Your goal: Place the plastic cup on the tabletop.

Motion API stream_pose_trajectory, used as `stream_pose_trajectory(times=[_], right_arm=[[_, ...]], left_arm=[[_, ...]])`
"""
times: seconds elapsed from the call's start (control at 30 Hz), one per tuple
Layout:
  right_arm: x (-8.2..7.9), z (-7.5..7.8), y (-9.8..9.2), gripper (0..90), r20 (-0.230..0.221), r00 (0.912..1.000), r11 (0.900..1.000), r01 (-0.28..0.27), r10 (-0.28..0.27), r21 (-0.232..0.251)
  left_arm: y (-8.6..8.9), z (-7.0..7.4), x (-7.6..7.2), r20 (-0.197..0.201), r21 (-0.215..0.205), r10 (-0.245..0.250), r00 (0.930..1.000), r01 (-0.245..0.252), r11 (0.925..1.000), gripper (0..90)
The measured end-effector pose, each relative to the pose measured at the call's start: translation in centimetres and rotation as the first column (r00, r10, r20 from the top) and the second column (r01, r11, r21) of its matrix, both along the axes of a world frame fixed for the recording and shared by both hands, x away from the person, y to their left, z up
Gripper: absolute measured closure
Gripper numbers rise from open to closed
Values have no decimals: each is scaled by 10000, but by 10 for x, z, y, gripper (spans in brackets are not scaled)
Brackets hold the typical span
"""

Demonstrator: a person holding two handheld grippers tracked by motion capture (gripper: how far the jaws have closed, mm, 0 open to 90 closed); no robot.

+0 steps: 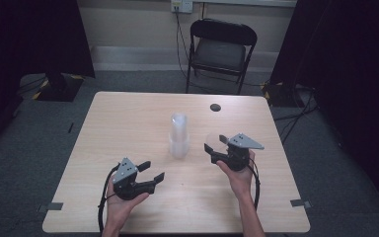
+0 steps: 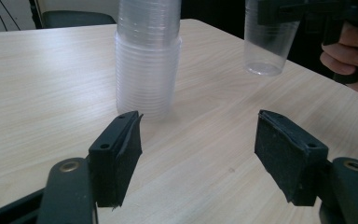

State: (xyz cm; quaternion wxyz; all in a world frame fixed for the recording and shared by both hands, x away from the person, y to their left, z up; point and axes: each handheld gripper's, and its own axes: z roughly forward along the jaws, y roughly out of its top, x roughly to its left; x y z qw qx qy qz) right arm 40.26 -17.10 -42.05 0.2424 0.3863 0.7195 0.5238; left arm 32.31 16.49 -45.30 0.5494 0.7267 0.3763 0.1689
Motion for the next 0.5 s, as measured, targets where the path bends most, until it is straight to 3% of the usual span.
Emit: stream_pose_trajectory(times=[0.5], right_arm=[[32, 5, -1, 303, -47, 9992, 9992, 400, -401, -84]], left_arm=[[3, -4, -4, 95, 10, 227, 9997, -227, 9997, 303]])
